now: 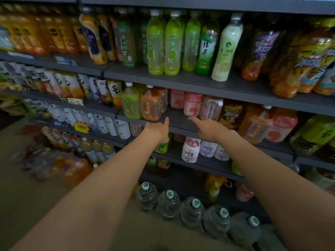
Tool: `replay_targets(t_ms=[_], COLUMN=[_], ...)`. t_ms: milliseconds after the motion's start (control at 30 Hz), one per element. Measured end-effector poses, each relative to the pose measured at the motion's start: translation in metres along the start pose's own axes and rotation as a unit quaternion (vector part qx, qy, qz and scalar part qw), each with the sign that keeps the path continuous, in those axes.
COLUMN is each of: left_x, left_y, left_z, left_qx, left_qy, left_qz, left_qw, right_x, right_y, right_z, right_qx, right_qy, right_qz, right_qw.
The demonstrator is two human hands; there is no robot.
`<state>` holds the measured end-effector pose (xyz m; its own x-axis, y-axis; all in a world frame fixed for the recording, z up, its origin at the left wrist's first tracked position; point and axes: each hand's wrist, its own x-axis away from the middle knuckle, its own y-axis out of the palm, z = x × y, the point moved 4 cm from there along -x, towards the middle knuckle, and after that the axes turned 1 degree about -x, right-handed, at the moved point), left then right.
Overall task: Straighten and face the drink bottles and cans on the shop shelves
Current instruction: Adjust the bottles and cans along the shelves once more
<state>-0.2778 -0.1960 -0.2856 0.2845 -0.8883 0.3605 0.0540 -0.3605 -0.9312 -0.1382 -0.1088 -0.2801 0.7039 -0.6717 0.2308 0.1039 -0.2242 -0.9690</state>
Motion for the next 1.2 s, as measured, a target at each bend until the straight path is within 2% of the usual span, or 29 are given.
replay_targets(t_ms=[200, 300, 433, 567, 700, 867, 1000, 1100, 1200], left_x=[0.020, 0.029, 0.045, 0.047, 0.039, 0.023, -0.001, -0.026, -0.060], left_y=[0.019, 0.032, 0.036, 0.045, 0.066, 0.102, 0.117, 0.122, 0.134], left_z=[-0.029, -0.057, -0.097, -0.129, -0.161, -0.202, -0.233, -0.243, -0.236], left_qx=[0.048, 0.054, 0.057, 0.069, 0.102, 0.072, 0.045, 0.031, 0.035], left_qy=[-0.029, -0.072, -0.144, -0.158, -0.175, -0.136, -0.106, -0.080, -0.035], left_qz=[-0.005, 0.001, 0.052, 0.065, 0.041, 0.007, -0.007, -0.008, 0.018], left_qw=[0.998, 0.996, 0.987, 0.983, 0.978, 0.988, 0.993, 0.996, 0.999], right_x=[-0.009, -0.015, -0.029, -0.042, -0.062, -0.096, -0.127, -0.148, -0.167], right_y=[0.005, 0.004, 0.009, 0.015, 0.025, 0.064, 0.105, 0.130, 0.162], right_z=[-0.034, -0.057, -0.100, -0.138, -0.156, -0.177, -0.217, -0.235, -0.226], right_qx=[0.009, 0.015, 0.011, 0.003, 0.007, 0.031, -0.002, -0.013, -0.030], right_qy=[-0.030, -0.048, -0.071, -0.090, -0.086, -0.062, -0.054, -0.024, 0.034], right_qz=[-0.021, -0.016, -0.019, -0.022, -0.039, -0.081, -0.120, -0.115, -0.090], right_qw=[0.999, 0.999, 0.997, 0.996, 0.996, 0.994, 0.991, 0.993, 0.995])
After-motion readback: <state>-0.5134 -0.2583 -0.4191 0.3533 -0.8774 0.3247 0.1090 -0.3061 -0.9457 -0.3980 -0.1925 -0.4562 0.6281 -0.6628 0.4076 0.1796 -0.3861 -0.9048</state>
